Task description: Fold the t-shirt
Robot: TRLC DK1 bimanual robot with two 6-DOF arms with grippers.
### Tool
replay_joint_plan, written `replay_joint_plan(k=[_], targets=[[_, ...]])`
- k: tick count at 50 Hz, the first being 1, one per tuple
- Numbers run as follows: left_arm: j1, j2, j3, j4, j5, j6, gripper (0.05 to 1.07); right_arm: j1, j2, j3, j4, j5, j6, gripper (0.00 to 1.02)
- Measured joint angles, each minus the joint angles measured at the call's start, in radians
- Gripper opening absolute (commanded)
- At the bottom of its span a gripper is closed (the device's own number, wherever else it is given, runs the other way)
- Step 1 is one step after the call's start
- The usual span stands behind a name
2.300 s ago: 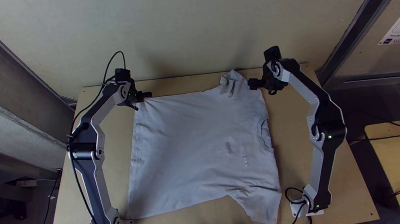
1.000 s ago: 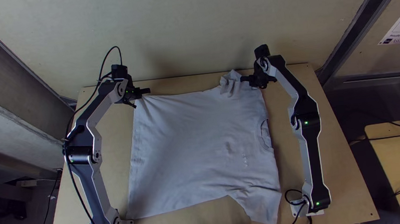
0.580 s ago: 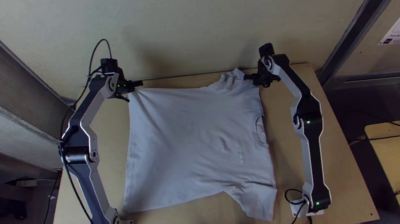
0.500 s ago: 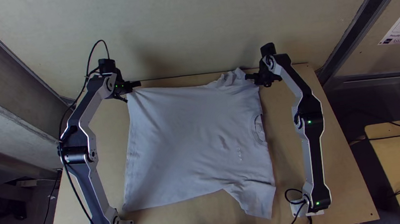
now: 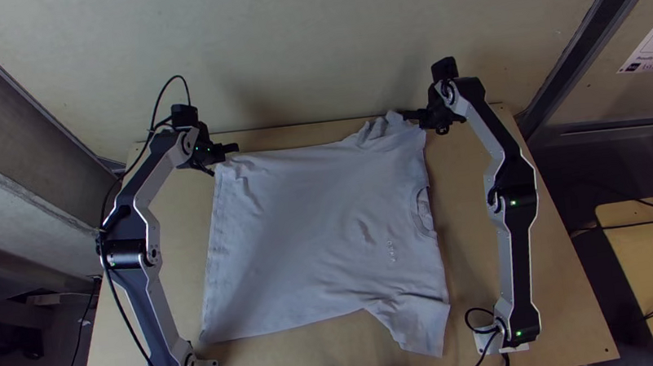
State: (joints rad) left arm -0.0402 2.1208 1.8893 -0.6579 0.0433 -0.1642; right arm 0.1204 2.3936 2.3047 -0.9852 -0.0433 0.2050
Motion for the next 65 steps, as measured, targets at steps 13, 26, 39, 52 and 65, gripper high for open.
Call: replay_joint_plan(k=[13,26,39,52,65], targets=[[0.011,-0.082,-0.108,0.001,0.015,0.007,0.08,0.017,-0.061,-0.037,-0.082,0.001,-0.005,0.02],[0.043,-0.195,-0.222,0.020,0.037,0.023,0.08,0.029,-0.149,-0.153,-0.099,0.001,-0.027,0.02],[0.047,-0.294,-0.364,0.060,0.043,0.034,0.08,0.043,-0.274,-0.324,-0.097,0.001,-0.031,0.02],[0.047,-0.385,-0.486,0.081,0.043,0.039,0.08,0.056,-0.412,-0.518,-0.066,0.001,-0.034,0.02],[0.047,-0.470,-0.619,0.127,0.043,0.045,0.08,0.075,-0.552,-0.737,-0.010,0.001,-0.053,0.02]])
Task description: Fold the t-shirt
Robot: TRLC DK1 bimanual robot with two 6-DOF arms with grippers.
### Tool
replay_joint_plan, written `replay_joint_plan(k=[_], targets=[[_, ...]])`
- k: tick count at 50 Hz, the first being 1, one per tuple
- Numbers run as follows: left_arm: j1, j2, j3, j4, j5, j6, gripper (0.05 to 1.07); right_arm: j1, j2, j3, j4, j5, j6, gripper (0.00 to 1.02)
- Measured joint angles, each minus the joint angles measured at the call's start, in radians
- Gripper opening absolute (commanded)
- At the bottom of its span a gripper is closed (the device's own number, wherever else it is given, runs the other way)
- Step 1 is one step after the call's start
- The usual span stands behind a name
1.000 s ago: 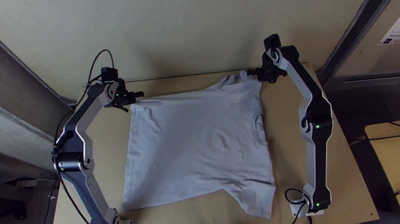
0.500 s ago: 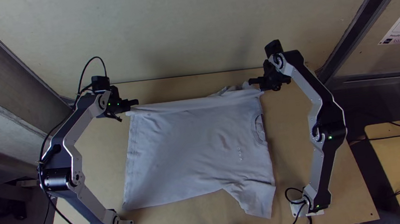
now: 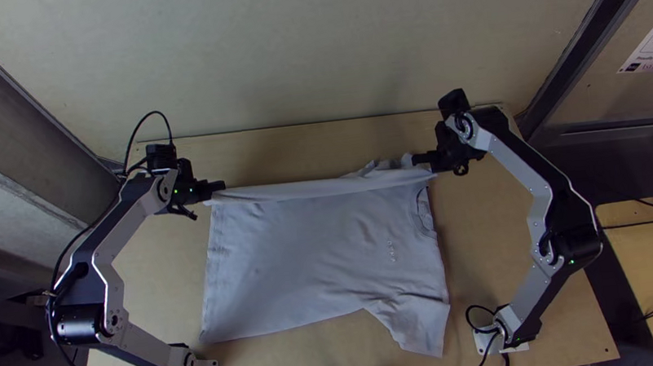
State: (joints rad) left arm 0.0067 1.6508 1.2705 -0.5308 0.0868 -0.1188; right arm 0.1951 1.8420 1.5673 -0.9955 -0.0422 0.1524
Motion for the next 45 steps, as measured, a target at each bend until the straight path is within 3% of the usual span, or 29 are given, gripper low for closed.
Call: replay_joint_plan(k=[14,17,18,20,23,25,26,45], targets=[[0.000,-0.048,-0.157,0.065,0.000,0.000,0.08,0.018,-0.062,-0.200,0.073,0.000,-0.001,0.03],[0.001,-0.049,-0.179,0.079,0.000,0.000,0.12,0.019,-0.062,-0.222,0.082,0.000,-0.001,0.16],[0.002,-0.049,-0.187,0.086,0.000,0.000,0.18,0.019,-0.062,-0.230,0.084,0.000,0.000,0.20],[0.002,-0.049,-0.201,0.097,0.000,0.000,0.40,0.019,-0.062,-0.239,0.084,0.000,0.000,0.33],[0.004,-0.049,-0.221,0.106,0.000,0.000,0.83,0.019,-0.062,-0.248,0.085,0.000,0.000,0.70],[0.005,-0.050,-0.232,0.108,0.000,0.000,0.95,0.019,-0.062,-0.253,0.087,0.004,0.002,0.94],[0.006,-0.050,-0.237,0.108,0.000,0.000,0.98,0.019,-0.062,-0.256,0.086,0.009,0.005,0.99],[0.015,-0.249,-0.259,0.054,0.027,0.004,1.02,0.026,-0.228,-0.260,0.051,0.027,0.019,0.99]])
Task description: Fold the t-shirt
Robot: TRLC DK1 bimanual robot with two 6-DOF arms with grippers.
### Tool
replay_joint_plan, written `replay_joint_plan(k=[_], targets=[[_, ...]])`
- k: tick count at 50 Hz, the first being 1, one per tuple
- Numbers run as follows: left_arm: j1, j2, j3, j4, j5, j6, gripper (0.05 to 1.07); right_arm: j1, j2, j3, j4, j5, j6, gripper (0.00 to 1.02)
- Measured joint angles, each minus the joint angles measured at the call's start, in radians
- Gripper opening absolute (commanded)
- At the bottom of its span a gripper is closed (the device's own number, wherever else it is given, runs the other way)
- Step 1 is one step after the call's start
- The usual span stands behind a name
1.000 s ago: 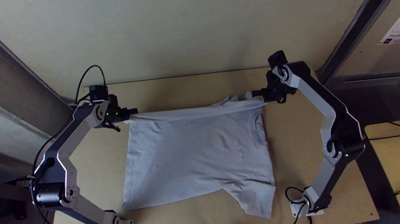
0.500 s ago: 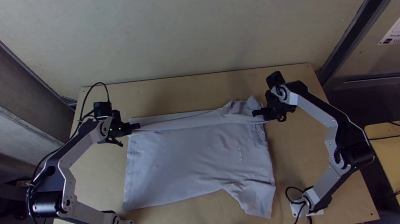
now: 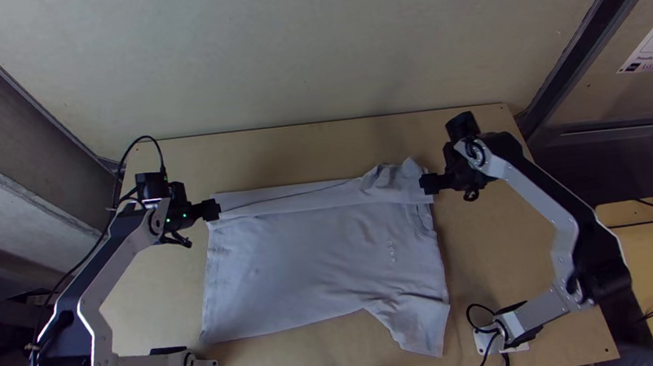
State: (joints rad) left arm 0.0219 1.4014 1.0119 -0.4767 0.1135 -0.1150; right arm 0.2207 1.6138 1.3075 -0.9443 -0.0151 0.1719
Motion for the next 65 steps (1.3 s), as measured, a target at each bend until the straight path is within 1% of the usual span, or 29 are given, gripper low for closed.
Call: replay_joint_plan(k=[6,12,16,25,29,38,42,45,51,56,58,65], targets=[[0.000,-0.065,0.018,-0.074,0.011,0.016,1.02,0.005,-0.104,0.002,-0.029,0.000,0.012,0.99],[-0.002,-0.116,0.063,-0.236,0.011,0.043,1.02,0.005,-0.172,0.011,-0.072,0.000,0.019,0.98],[-0.003,-0.150,0.097,-0.326,0.011,0.074,1.02,0.005,-0.198,0.048,-0.135,0.003,0.023,0.98],[-0.005,-0.268,0.111,-0.452,0.009,0.148,1.02,0.005,-0.216,0.154,-0.277,0.006,0.026,0.99],[-0.005,-0.304,0.113,-0.540,0.006,0.188,1.02,0.010,-0.216,0.183,-0.355,0.007,0.026,0.99],[-0.007,-0.338,0.112,-0.724,0.005,0.244,1.02,0.062,-0.229,0.201,-0.484,0.007,0.014,0.98],[-0.012,-0.360,0.103,-0.750,-0.013,0.280,1.02,0.090,-0.241,0.201,-0.524,0.007,0.013,0.98],[-0.022,-0.383,0.087,-0.760,-0.031,0.303,1.02,0.109,-0.249,0.201,-0.554,0.007,0.014,0.95],[-0.064,-0.425,0.009,-0.768,-0.085,0.339,1.01,0.139,-0.268,0.197,-0.580,0.006,0.017,0.95],[-0.078,-0.447,-0.070,-0.772,-0.105,0.366,1.01,0.167,-0.298,0.178,-0.592,0.006,0.064,0.95],[-0.078,-0.455,-0.098,-0.777,-0.115,0.378,1.01,0.180,-0.307,0.173,-0.594,0.006,0.081,0.93],[-0.079,-0.473,-0.175,-0.804,-0.123,0.412,1.01,0.208,-0.334,0.146,-0.595,0.004,0.110,0.92]])
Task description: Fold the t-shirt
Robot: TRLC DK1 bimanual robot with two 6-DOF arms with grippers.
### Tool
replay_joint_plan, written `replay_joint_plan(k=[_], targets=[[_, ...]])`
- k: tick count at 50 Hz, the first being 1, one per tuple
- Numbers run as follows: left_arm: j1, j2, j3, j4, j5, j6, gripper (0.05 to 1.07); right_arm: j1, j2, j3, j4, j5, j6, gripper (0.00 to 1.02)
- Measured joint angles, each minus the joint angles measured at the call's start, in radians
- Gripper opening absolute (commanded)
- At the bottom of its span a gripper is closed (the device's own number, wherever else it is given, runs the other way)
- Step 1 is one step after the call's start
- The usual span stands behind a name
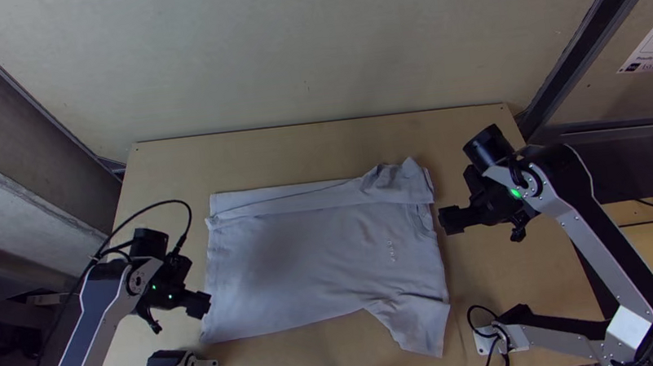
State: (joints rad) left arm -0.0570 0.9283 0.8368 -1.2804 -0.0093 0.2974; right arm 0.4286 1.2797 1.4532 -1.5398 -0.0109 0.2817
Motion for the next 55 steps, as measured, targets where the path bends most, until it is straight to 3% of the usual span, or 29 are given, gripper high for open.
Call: replay_joint_plan(k=[26,44,55], targets=[[-0.036,0.001,-0.146,-0.044,-0.028,0.056,0.97,0.016,0.000,-0.042,-0.007,-0.001,0.007,0.92],[-0.144,0.122,-0.183,-0.004,-0.053,0.082,0.97,0.018,0.014,-0.074,-0.007,-0.001,0.006,0.92],[-0.170,0.200,-0.200,0.046,-0.055,0.082,0.85,0.023,0.017,-0.124,-0.007,-0.001,0.006,0.92]])
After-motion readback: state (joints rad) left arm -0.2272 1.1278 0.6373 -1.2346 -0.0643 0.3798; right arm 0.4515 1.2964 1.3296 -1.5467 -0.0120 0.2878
